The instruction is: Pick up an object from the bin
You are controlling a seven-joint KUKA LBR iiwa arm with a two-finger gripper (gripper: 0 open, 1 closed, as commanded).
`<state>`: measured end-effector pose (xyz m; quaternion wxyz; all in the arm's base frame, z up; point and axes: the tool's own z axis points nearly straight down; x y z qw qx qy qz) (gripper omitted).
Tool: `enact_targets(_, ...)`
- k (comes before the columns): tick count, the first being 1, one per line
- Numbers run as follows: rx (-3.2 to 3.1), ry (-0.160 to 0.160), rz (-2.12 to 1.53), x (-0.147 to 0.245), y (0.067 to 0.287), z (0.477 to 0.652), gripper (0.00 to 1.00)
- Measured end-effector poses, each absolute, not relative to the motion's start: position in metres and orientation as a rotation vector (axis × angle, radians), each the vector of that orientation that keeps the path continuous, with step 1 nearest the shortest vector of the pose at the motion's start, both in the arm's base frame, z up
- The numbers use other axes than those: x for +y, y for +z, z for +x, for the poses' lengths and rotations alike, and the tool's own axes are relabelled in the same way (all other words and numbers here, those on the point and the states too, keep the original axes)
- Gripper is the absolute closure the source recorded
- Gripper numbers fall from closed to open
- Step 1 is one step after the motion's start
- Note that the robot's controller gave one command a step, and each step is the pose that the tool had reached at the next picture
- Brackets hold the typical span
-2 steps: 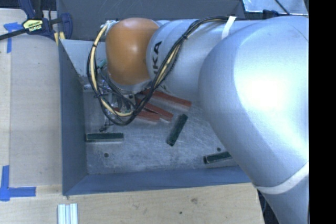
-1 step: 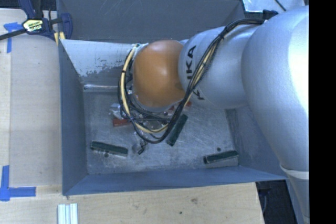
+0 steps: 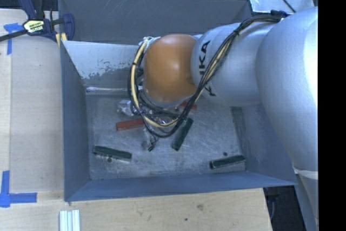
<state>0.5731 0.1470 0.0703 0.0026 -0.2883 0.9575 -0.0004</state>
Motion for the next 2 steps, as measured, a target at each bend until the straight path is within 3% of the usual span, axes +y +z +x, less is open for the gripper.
enact_targets(1, 3.002, 0.002, -0.903, 0.150, 0.072, 0.573, 1.00)
enact_targets(2, 2.991, -0.002, -0.920, 0.134, 0.219, 0.586, 1.00)
